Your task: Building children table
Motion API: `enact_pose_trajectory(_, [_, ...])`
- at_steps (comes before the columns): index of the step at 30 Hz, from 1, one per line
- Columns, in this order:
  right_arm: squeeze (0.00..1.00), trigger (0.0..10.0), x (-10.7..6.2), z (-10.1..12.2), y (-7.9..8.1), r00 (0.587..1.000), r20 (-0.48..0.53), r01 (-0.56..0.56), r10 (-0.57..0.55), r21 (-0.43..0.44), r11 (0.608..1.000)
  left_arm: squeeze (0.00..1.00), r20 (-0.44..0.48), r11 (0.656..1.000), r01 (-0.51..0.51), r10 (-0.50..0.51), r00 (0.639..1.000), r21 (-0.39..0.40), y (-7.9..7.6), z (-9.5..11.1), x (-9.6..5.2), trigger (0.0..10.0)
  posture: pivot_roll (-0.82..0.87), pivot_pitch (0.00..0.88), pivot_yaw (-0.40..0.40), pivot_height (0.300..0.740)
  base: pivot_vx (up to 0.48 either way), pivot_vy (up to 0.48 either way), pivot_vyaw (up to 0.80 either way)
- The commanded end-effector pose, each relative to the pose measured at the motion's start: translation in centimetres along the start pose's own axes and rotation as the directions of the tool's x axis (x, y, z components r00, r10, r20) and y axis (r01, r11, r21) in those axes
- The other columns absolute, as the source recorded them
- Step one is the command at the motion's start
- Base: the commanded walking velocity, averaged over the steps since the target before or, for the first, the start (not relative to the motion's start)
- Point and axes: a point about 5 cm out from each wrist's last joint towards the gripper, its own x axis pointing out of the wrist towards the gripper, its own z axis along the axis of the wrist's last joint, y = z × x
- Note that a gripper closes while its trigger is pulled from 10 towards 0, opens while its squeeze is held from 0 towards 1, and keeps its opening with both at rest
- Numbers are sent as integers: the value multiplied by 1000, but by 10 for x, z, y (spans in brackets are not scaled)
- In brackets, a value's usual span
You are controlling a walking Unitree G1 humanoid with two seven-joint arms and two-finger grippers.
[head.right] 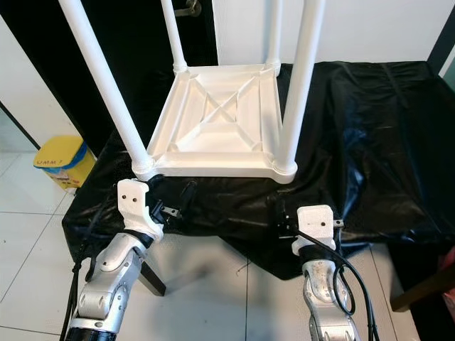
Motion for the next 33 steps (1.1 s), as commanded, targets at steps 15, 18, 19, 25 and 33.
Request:
enact_pose_trajectory(15, [0, 10000, -3, -1, 5, 999, -11, -31, 31, 4, 1000, 0, 33, 996, 86, -86, 996, 3, -9, 3, -7, 10000, -139, 28, 50, 740, 125, 0, 0])
enact_pose_trajectory(18, [0, 10000, -4, -1, 4, 999, -15, -30, 30, 2, 1000, 0, 30, 996, 92, -92, 995, 18, -10, 3, -8, 10000, -142, 31, 49, 740, 0, 0, 0])
enact_pose_trajectory(19, [0, 10000, -5, -2, 3, 999, -20, -28, 28, -1, 1000, 0, 28, 994, 103, -104, 994, 34, -12, 2, -8, 10000, -145, 31, 50, 740, 0, 0, 0])
enact_pose_trajectory(25, [0, 10000, -4, -2, 2, 999, -25, -26, 25, -6, 1000, 0, 21, 991, 127, -128, 992, 29, -16, 1, -7, 10000, -150, 35, 50, 740, 0, 0, 0])
enact_pose_trajectory(33, [0, 10000, 9, 3, 0, 999, -30, -18, 18, -7, 1000, 0, -13, 971, 236, -235, 972, 37, -25, -1, -11, 10000, -151, 44, 51, 740, 0, 0, 0])
